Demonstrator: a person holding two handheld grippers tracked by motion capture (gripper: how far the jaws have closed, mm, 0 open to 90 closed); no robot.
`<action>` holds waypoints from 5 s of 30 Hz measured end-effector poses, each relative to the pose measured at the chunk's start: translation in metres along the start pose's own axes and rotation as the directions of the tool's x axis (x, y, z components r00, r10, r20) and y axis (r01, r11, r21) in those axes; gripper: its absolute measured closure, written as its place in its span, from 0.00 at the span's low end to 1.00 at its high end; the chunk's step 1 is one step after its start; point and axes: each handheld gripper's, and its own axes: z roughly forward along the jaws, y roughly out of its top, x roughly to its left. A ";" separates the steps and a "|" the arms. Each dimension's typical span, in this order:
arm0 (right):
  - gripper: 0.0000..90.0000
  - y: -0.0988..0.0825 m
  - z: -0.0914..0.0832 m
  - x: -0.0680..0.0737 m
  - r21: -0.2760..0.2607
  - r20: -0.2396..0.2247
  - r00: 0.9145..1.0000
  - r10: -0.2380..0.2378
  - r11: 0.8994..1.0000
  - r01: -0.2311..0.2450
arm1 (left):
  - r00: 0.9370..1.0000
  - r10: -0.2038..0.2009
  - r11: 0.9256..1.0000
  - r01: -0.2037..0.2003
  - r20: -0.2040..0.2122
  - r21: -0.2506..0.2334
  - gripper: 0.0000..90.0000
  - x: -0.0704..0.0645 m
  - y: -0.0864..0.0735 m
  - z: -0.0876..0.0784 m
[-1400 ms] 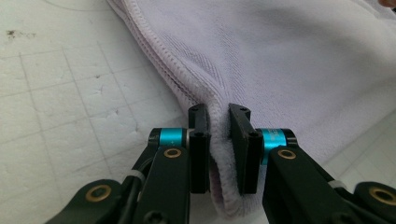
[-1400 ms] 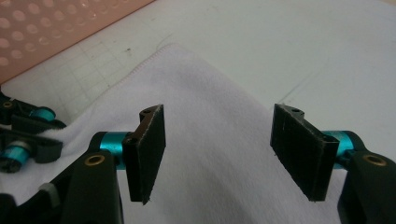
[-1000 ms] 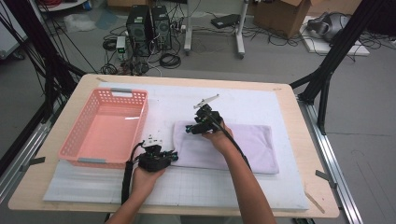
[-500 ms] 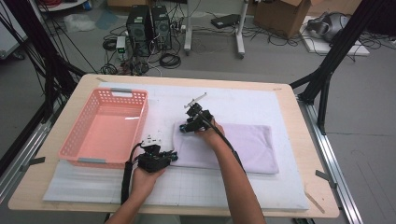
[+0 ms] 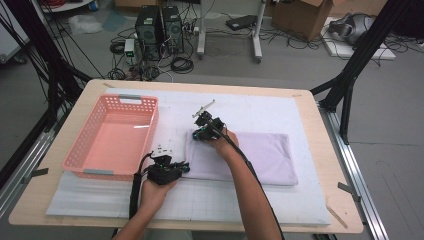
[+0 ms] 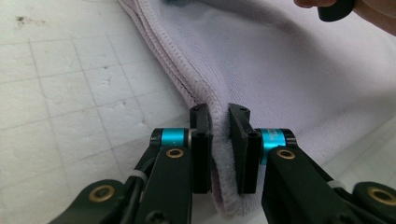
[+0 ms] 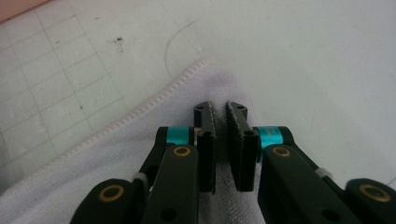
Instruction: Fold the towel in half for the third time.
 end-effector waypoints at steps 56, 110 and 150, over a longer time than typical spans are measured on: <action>0.92 -0.128 -0.134 -0.080 -0.313 0.101 0.967 0.234 0.930 -0.193 | 0.949 0.133 0.991 -0.130 0.286 -0.029 0.86 -0.130 0.069 0.092; 0.92 -0.256 -0.206 -0.017 -0.306 0.216 0.854 0.473 0.863 -0.401 | 0.955 0.273 0.947 -0.247 0.112 -0.203 0.46 -0.024 0.010 0.008; 0.80 -0.121 -0.105 -0.067 -0.092 0.209 0.950 0.232 0.972 -0.217 | 0.955 0.272 0.949 -0.246 0.120 -0.196 0.46 -0.016 0.003 0.002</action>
